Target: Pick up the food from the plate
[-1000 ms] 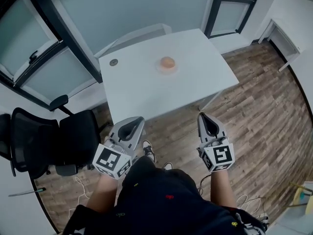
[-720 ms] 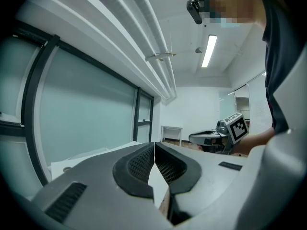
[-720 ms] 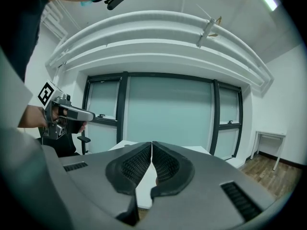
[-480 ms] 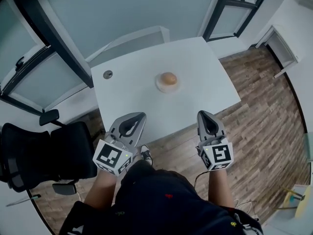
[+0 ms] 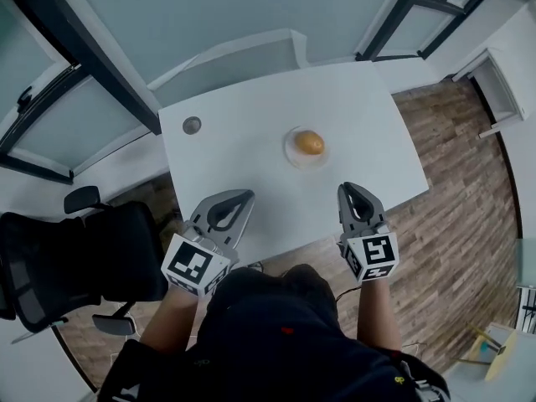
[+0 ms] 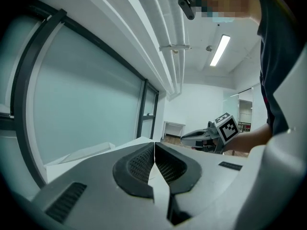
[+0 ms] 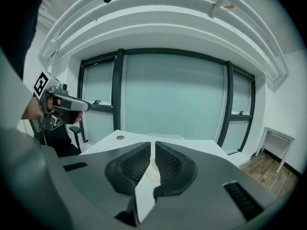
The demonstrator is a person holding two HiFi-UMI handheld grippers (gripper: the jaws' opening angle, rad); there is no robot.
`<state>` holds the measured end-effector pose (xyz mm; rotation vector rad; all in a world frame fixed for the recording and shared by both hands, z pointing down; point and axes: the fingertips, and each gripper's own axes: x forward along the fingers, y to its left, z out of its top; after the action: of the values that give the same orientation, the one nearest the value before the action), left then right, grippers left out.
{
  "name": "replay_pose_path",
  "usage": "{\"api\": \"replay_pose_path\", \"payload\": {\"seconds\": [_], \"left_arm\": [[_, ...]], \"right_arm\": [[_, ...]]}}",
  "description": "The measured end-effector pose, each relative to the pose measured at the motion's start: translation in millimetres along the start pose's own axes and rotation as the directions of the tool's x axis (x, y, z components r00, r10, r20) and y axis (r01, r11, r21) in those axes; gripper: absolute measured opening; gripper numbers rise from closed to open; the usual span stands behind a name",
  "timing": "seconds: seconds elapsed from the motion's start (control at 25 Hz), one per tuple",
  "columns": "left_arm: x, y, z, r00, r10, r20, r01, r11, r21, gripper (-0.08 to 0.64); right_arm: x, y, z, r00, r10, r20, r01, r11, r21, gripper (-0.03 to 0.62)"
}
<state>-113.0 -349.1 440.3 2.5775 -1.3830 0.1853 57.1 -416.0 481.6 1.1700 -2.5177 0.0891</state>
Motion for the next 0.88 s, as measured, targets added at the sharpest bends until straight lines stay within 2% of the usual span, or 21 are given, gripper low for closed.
{"api": "replay_pose_path", "payload": {"seconds": [0.12,0.32,0.44,0.6,0.88], "left_arm": [[10,13,-6,0.999,0.029,-0.013,-0.029,0.999,-0.03,0.023],[36,21,-12,0.993,0.113,-0.042,-0.115,0.993,-0.04,0.023],[49,22,-16,0.984,0.17,-0.057,-0.174,0.982,-0.076,0.023],[65,25,-29,0.968,0.23,-0.097,-0.24,0.965,-0.105,0.023],[65,33,-63,0.929,0.319,-0.187,-0.349,0.923,-0.161,0.023]], "right_arm": [[31,-7,-10,0.998,0.042,-0.049,-0.043,0.999,-0.02,0.026],[75,-26,-25,0.989,0.125,-0.075,-0.129,0.99,-0.05,0.045],[106,-36,-47,0.971,0.196,-0.141,-0.207,0.976,-0.067,0.145],[154,-45,-88,0.937,0.245,-0.251,-0.285,0.948,-0.139,0.272],[226,-49,-144,0.879,0.267,-0.395,-0.376,0.897,-0.231,0.357]]}}
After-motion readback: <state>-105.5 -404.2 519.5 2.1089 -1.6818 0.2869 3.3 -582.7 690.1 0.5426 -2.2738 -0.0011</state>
